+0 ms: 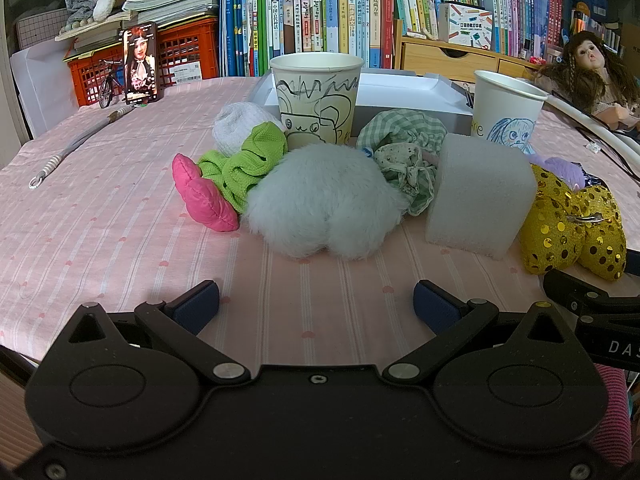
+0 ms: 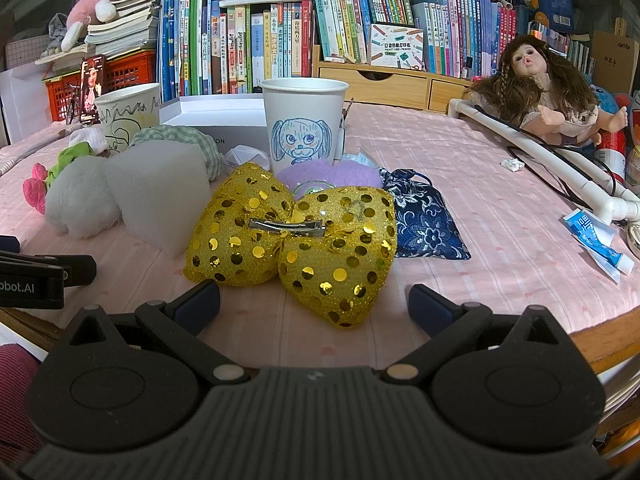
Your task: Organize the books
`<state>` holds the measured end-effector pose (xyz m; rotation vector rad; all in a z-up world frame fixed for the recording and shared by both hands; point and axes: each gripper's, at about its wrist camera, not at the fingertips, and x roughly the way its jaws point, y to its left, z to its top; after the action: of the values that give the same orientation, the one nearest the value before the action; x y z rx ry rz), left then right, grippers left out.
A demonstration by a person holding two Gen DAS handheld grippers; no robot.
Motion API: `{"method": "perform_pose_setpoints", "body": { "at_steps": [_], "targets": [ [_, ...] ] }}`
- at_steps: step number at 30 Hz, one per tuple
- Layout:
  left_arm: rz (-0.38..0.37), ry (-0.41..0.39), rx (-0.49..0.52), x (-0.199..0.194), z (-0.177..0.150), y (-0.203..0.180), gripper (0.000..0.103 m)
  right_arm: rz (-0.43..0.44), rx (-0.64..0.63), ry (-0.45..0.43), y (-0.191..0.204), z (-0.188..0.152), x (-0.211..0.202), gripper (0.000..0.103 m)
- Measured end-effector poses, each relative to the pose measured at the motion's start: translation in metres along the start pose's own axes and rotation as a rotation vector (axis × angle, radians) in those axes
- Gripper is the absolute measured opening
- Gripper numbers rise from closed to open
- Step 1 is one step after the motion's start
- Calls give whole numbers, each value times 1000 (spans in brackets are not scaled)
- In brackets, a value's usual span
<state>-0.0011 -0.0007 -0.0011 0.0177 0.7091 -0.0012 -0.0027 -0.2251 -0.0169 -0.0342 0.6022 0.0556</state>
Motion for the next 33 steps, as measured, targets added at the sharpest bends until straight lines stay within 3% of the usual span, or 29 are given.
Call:
{"method": "perform_pose_setpoints", "body": {
  "at_steps": [33],
  "targets": [
    [-15, -58, 18, -2, -3, 5, 103, 5, 8, -76, -2, -10, -3, 103]
  ]
}}
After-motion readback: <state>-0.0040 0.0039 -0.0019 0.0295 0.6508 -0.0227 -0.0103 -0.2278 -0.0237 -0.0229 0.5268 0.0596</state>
